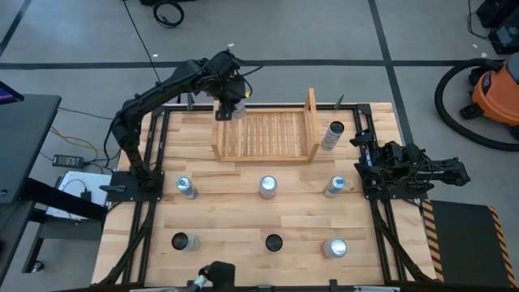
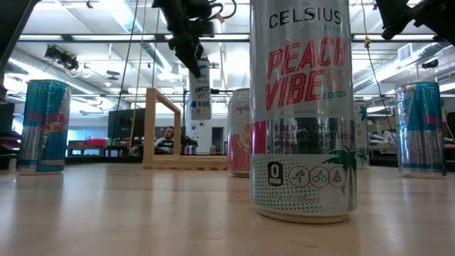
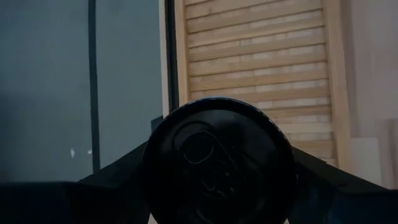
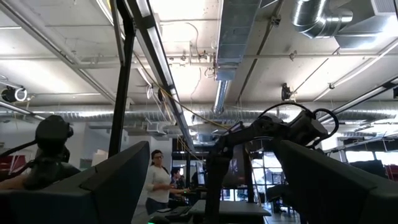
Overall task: Place canned beverage on shelf
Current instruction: Put the top white soda can into the shelf
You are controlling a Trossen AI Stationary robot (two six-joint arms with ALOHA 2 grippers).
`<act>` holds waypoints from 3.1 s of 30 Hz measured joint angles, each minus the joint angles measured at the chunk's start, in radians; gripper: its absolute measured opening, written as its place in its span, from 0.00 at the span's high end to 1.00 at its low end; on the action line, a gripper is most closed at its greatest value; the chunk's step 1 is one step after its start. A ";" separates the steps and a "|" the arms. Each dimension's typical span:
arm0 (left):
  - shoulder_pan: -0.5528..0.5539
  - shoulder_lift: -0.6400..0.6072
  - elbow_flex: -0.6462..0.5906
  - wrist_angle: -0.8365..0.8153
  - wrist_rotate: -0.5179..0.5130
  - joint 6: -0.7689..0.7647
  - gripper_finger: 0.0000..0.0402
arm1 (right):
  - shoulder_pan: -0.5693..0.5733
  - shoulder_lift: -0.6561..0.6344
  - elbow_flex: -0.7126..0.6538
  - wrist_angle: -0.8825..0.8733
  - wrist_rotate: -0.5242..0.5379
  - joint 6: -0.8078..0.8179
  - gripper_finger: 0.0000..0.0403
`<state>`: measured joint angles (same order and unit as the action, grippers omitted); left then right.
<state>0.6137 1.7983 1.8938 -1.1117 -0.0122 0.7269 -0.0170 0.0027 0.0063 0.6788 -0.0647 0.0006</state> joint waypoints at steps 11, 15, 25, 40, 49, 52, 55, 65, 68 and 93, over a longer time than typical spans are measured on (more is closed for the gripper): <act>0.066 0.026 0.000 -0.020 0.038 -0.068 0.33 | 0.000 0.000 0.000 0.000 0.000 0.000 0.09; 0.071 0.073 0.000 -0.051 0.055 -0.093 0.33 | 0.000 0.000 0.000 0.000 0.000 0.000 0.09; 0.095 0.164 -0.001 -0.046 0.114 -0.105 0.33 | 0.000 0.000 0.000 0.000 0.000 0.000 0.09; 0.124 0.231 -0.003 0.048 0.148 -0.200 0.33 | 0.000 0.000 0.000 0.000 0.000 0.000 0.09; 0.137 0.258 -0.003 0.031 0.150 -0.220 0.33 | 0.000 0.000 0.000 0.000 0.000 0.000 0.09; 0.136 0.276 -0.003 0.029 0.141 -0.219 0.33 | 0.000 0.000 0.000 -0.001 0.000 0.000 0.09; 0.136 0.282 -0.002 0.035 0.142 -0.220 0.33 | 0.000 0.000 0.000 0.000 0.000 0.000 0.09; 0.148 0.282 -0.002 0.020 0.144 -0.276 0.33 | 0.000 0.000 0.000 0.000 0.000 0.000 0.09; 0.148 0.282 -0.002 0.010 0.144 -0.275 0.32 | 0.000 0.000 0.000 0.000 0.000 0.000 0.09; 0.144 0.285 0.082 -0.049 0.137 -0.271 0.21 | 0.000 0.000 0.000 0.000 0.000 0.000 0.09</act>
<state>0.7574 2.0834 1.9757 -1.1604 0.1247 0.4556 -0.0166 0.0029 0.0063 0.6787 -0.0647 0.0006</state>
